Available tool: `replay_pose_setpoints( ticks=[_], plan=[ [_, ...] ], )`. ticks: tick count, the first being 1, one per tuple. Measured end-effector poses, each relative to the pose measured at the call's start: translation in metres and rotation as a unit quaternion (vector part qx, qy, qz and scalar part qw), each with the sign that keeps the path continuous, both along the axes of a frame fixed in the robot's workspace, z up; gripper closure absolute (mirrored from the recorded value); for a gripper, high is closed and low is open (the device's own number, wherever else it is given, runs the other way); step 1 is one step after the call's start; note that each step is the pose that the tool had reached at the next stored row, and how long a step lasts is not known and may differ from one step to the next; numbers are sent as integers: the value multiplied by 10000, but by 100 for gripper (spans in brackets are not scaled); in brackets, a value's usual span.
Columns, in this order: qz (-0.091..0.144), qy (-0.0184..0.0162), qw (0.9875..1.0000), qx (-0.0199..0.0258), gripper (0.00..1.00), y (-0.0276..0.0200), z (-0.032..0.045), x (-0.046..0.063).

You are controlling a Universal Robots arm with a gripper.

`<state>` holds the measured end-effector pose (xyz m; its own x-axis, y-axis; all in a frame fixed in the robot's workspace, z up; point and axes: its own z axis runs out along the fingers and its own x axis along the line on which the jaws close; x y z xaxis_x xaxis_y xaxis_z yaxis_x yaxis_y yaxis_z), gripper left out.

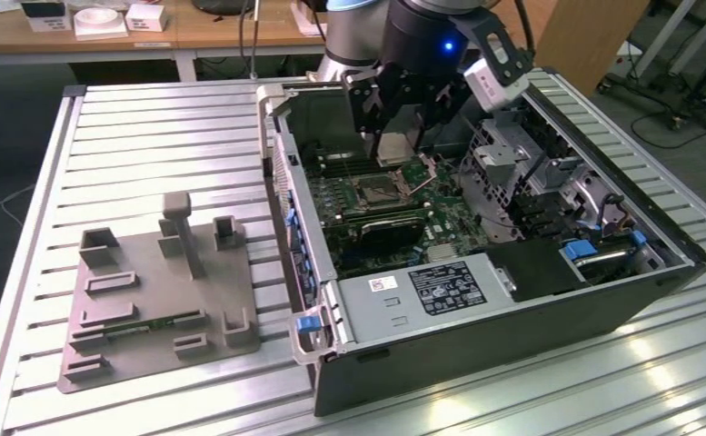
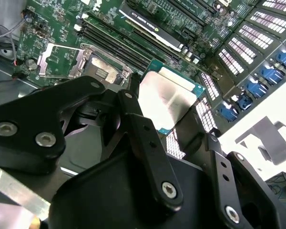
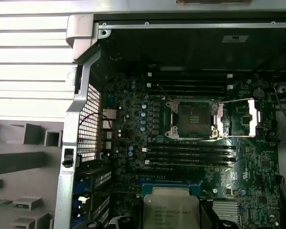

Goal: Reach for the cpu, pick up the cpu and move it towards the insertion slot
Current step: 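Pick up the cpu and move it towards the insertion slot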

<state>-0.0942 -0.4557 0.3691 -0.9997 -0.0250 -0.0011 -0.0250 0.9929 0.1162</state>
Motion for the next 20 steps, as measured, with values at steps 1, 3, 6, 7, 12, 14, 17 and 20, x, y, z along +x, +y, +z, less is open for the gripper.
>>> replay_pose_setpoints(
  ticks=[1,3,6,7,12,14,17,20],
  plan=[
    [0,0,10000,0,45,0,0,4],
    [0,0,10000,2,45,1,-1,23],
    [0,-1,10000,4,45,1,-2,86],
    [0,0,10000,4,45,2,-3,105],
    [-1,-1,10000,6,45,60,-11,145],
    [0,-3,10000,5,45,104,-14,148],
    [0,-6,10000,7,45,155,-18,148],
    [0,-6,10000,13,45,158,-19,148]
  ],
)
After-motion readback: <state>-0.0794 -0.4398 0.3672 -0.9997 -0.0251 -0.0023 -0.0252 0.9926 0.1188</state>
